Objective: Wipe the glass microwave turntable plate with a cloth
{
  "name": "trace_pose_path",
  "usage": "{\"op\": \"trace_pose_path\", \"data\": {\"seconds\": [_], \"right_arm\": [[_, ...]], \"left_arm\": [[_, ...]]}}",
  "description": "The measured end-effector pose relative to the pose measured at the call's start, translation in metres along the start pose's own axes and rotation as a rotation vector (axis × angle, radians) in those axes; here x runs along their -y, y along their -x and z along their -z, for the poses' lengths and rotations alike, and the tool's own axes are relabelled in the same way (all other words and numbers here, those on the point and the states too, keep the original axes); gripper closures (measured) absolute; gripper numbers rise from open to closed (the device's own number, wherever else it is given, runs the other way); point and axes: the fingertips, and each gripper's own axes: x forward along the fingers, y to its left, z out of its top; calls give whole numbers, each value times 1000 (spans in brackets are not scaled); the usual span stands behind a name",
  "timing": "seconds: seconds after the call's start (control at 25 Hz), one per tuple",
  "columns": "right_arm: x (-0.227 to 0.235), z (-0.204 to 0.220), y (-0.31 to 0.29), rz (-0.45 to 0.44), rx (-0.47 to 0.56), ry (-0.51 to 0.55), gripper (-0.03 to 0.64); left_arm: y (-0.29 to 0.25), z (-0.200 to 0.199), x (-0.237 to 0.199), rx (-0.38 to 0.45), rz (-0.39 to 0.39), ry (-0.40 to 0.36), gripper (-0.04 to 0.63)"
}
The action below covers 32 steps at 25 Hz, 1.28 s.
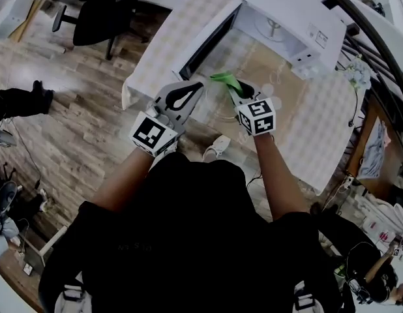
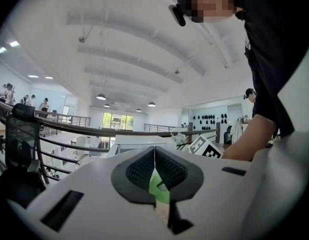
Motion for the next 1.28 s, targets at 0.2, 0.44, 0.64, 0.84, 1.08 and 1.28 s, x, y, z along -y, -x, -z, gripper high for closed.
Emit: {"op": "trace_pose_path", "data": {"seconds": [0.2,0.44,0.64,0.84,1.08,1.28], "right_arm": [[28,35,-42,8,-117,67,551],[56,69,-80,17,-216,110,550],[75,83,-102,46,-265,106,549],[79,84,-125,54,-304,145,549],[71,96,-153,43,-369,210,552],[58,105,-158,33,-393,221,557]], "left_arm": [[-6,13,-6,-22,-36,29,574],[-9,25,-13,-32,-65,46,574],[-9,35,-18,-51,-80,49,575],[-14,47,-25,-55,-101,48,574],[-23,64,-34,-46,-112,61,575],[-32,70,-40,-38,-116,65,575]]}}
